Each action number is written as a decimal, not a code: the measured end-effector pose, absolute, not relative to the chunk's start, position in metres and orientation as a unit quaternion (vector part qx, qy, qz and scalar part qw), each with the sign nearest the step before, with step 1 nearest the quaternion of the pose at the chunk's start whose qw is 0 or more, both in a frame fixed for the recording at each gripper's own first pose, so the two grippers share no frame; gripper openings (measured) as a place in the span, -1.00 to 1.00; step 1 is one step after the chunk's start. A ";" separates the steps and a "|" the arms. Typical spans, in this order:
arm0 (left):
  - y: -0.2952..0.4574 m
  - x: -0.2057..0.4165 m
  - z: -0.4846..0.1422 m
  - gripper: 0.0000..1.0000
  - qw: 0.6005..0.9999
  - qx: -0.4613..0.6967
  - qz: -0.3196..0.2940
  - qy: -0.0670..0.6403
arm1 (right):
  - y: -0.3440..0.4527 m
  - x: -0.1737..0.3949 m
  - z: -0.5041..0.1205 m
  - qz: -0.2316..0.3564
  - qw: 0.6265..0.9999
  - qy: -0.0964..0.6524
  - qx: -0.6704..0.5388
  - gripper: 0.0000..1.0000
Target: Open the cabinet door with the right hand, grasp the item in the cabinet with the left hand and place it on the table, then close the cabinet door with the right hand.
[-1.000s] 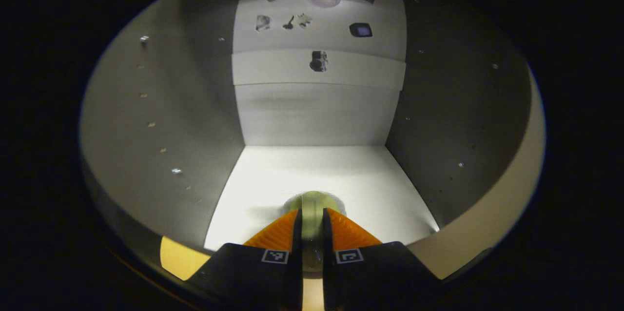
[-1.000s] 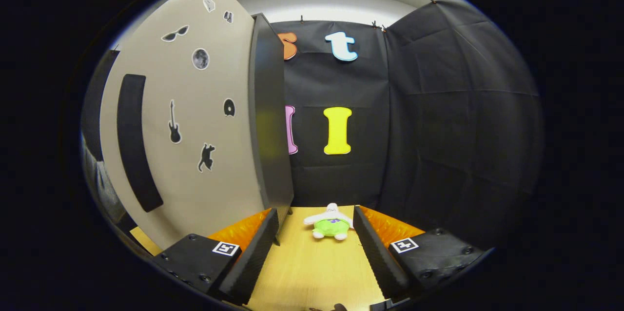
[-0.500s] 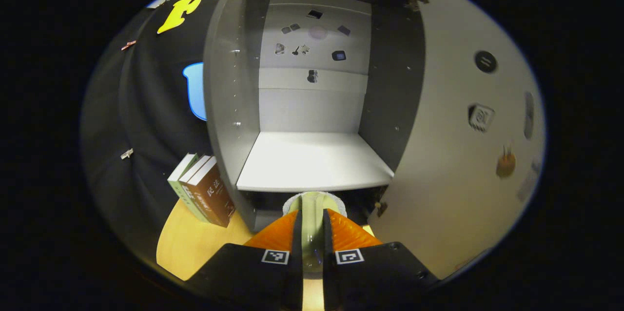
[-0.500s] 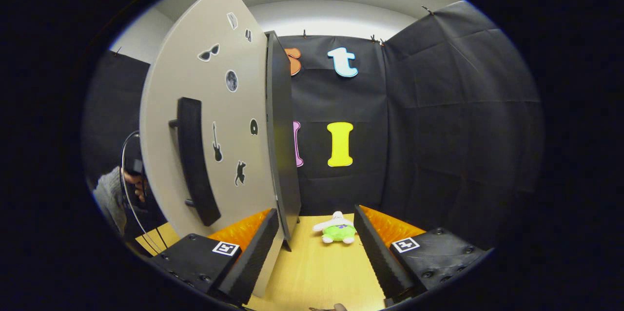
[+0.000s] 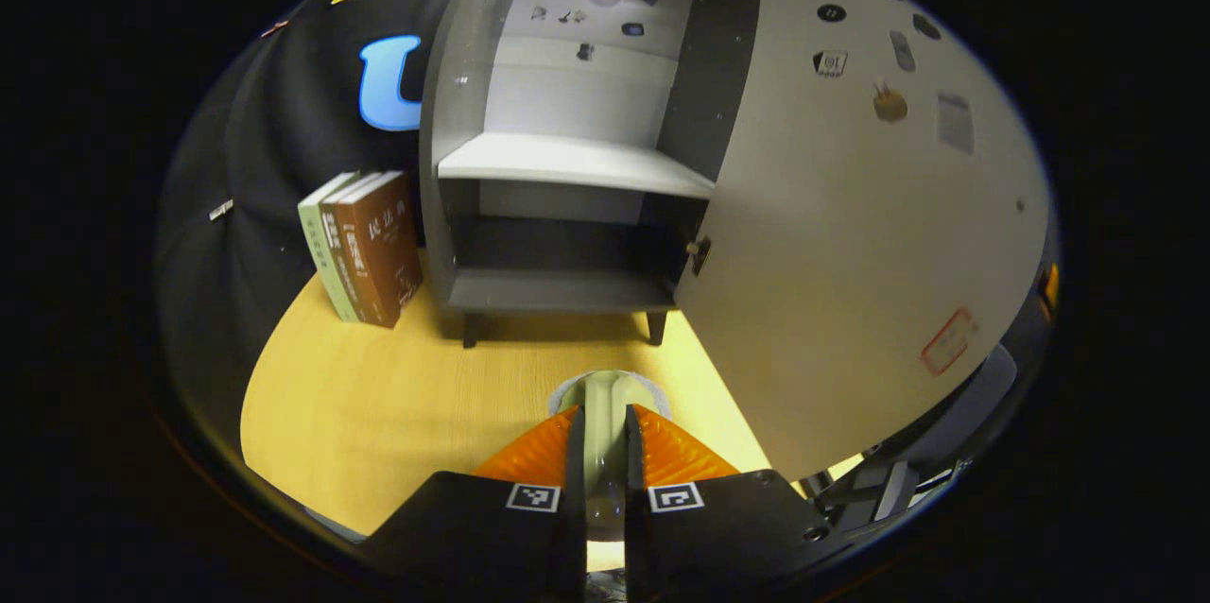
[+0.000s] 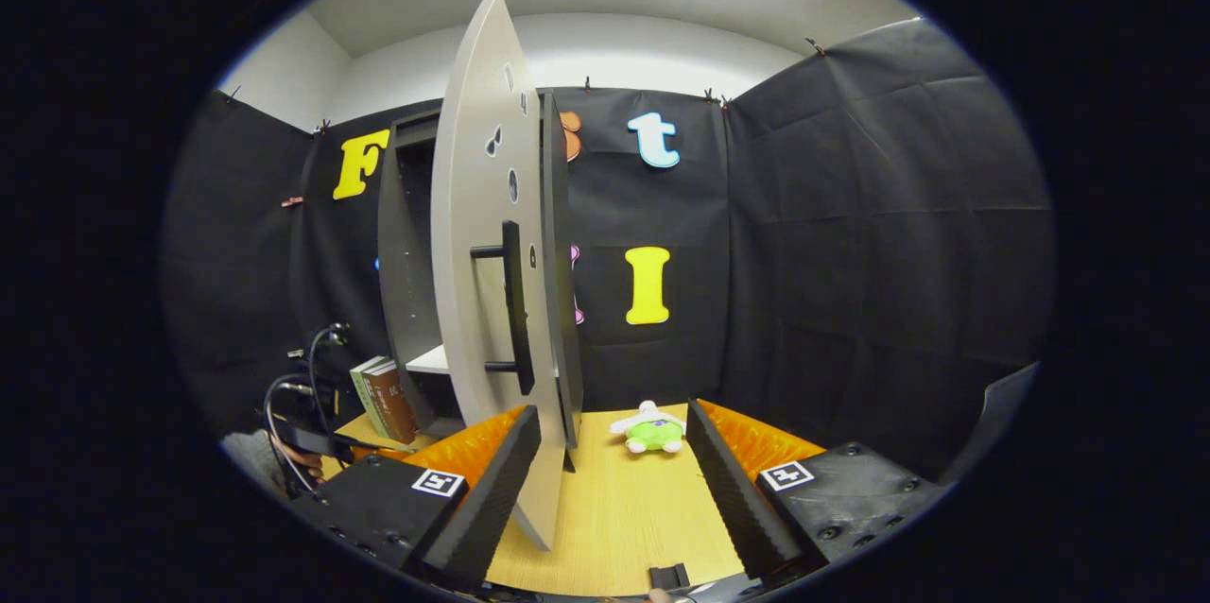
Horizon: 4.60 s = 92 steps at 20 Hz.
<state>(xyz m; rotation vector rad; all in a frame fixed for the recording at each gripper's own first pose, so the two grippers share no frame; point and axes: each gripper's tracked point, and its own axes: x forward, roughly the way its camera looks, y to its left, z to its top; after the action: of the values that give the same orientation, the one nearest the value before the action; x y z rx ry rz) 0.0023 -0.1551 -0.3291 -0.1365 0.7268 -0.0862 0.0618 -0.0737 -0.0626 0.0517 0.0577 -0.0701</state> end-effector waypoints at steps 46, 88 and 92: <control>-0.188 -0.081 -0.157 0.89 0.988 -0.008 -0.115 0.102 | -0.037 0.041 -0.069 0.054 0.995 0.071 0.054 0.96; 0.024 -0.024 -0.047 0.89 0.999 -0.005 -0.044 0.027 | 0.066 0.056 -0.033 0.234 0.972 -0.018 0.034 0.94; 0.004 -0.023 -0.048 0.89 0.999 -0.006 -0.049 0.020 | 0.008 0.037 -0.030 0.134 0.990 -0.043 -0.021 0.95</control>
<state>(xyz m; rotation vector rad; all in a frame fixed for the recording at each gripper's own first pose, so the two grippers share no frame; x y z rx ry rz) -0.0234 0.0040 -0.0482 -0.0112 0.0403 -0.0981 0.0373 0.0085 -0.0302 -0.0413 -0.0854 0.2698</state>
